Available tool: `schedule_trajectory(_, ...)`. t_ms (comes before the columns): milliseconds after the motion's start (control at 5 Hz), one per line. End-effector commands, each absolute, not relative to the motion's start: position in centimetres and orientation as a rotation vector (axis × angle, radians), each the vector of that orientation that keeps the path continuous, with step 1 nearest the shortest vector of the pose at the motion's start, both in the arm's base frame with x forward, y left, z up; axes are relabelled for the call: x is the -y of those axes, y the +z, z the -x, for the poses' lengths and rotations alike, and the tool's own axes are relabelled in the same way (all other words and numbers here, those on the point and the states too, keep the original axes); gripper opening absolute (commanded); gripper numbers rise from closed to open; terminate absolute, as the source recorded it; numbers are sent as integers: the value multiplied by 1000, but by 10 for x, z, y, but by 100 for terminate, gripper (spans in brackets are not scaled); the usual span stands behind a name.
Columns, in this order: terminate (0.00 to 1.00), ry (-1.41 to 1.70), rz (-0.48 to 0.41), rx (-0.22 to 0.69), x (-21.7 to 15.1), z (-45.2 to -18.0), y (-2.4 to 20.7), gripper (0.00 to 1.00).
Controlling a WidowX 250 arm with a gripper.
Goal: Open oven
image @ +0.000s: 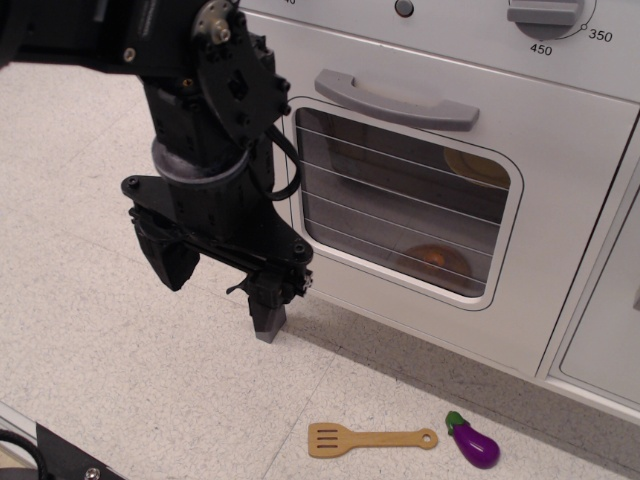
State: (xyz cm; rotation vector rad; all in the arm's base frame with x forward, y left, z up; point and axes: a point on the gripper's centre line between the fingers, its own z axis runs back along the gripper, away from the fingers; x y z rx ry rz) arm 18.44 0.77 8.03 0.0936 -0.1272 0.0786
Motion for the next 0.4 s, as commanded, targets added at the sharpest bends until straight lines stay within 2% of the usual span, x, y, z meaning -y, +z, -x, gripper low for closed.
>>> schedule_trajectory(0,0,79,-94,127,-8,-184,80,100)
schedule_trajectory(200,0,337,59,178,-10,-215,101,100)
